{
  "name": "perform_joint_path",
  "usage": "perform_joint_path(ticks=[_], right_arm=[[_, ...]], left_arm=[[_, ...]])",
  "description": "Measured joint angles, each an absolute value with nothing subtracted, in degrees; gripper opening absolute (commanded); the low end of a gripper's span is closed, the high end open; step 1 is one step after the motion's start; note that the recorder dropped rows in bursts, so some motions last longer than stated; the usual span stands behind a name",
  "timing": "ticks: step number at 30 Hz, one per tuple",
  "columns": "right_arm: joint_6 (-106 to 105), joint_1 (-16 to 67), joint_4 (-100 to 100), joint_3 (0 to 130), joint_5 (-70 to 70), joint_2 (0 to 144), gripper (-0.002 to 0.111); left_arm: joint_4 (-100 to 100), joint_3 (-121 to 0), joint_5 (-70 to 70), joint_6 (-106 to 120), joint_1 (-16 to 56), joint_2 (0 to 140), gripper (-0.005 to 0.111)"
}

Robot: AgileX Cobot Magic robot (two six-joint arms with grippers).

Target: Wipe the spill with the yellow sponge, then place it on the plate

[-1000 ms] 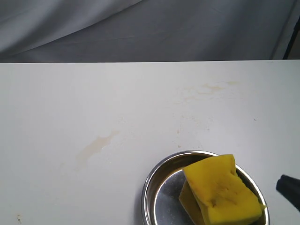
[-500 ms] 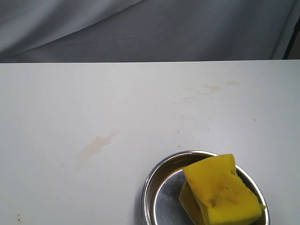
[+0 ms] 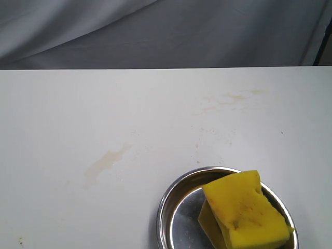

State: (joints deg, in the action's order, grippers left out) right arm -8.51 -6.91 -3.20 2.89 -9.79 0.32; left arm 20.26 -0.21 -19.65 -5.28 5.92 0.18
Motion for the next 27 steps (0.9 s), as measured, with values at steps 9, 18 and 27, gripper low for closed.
perform_joint_path(ticks=[9,18,27], right_arm=[[-1.54,-6.91,2.62,0.21,-9.54,0.32,0.0],[-1.31,-6.91,1.12,0.21,-9.7,0.32,0.0],[-1.29,-6.91,0.0,0.21,-13.88,0.32,0.0]], left_arm=[[20.26,-0.21,-19.65,-5.28,5.92,0.18,0.0],[20.26,-0.21,-19.65,-5.28,5.92,0.18,0.0],[20.26,-0.21,-19.65,-5.28,5.92,0.18,0.0]])
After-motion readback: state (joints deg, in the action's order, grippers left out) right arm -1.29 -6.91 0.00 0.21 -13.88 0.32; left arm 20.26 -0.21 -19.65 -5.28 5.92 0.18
